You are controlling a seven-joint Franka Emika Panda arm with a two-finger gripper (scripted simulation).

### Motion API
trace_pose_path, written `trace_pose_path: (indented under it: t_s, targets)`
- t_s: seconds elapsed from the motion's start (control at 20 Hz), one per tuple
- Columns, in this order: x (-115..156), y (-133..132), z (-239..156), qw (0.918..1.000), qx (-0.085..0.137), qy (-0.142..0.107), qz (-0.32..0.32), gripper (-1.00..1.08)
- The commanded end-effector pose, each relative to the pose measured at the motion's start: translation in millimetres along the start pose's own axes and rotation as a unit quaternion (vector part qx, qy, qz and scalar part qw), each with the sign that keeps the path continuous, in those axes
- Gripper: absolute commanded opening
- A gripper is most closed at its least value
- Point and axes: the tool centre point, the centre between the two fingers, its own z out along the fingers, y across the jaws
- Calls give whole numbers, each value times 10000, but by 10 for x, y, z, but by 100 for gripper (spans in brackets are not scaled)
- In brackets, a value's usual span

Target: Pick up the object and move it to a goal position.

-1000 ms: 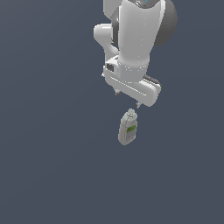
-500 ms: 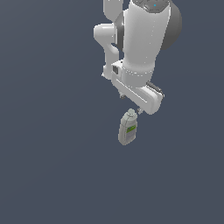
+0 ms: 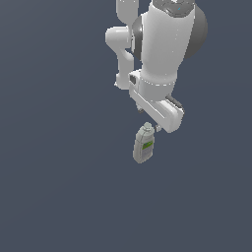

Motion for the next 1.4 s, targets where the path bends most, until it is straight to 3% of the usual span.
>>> trace_pose_path:
  t_s: [0.0, 0.95, 1.0, 1.35]
  targets:
    - [2, -6, 1, 10000, 2, 3, 33, 100]
    - [1, -5, 501, 10000, 2, 3, 33, 100]
    - [1, -5, 501, 10000, 2, 3, 33, -100]
    - [1, -5, 501, 10000, 2, 3, 33, -100]
